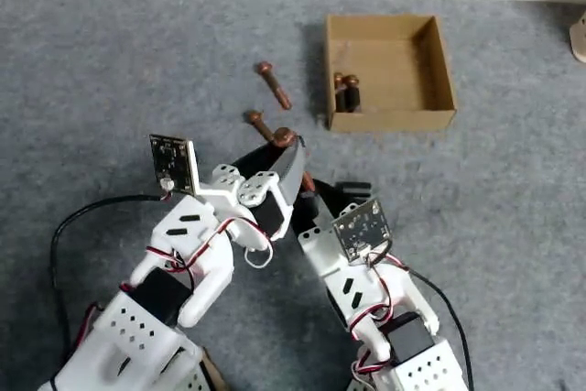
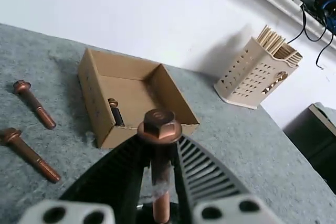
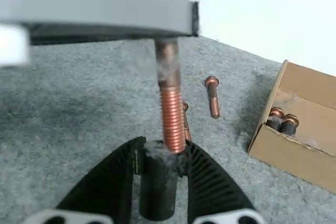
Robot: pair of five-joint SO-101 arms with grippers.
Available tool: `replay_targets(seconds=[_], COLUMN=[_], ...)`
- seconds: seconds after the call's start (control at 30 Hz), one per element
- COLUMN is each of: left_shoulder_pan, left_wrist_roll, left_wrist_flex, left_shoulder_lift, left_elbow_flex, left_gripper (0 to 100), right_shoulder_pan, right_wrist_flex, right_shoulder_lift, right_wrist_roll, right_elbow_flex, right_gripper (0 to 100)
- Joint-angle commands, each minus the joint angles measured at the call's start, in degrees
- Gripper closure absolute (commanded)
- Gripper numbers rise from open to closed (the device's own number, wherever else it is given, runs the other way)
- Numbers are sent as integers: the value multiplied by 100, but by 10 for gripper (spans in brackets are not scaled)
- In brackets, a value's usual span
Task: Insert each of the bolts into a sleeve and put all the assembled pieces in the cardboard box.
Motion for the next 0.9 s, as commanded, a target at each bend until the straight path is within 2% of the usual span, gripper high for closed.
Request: replay_targets(seconds=[0.0, 0.17, 0.37, 0.67, 0.87], left_shoulder_pan=[48, -312, -180, 347, 365], left_wrist_roll=[-53, -53, -53, -35, -9], left_wrist_flex=[-290, -598, -589, 273, 325], left_shoulder_lift=[-119, -119, -119, -171, -171], left_elbow_flex=[136, 242, 268, 31, 31], left_gripper=[994, 994, 994, 994, 994], right_shoulder_pan=[-48, -48, -40, 171, 171], right_wrist_flex=[-215, -215, -374, -374, -374], right_shoulder_lift=[-119, -119, -119, -119, -119], right_wrist_roll=[-44, -44, -44, -44, -44], right_elbow_flex=[752, 752, 752, 752, 752], right_gripper=[994, 994, 994, 994, 994])
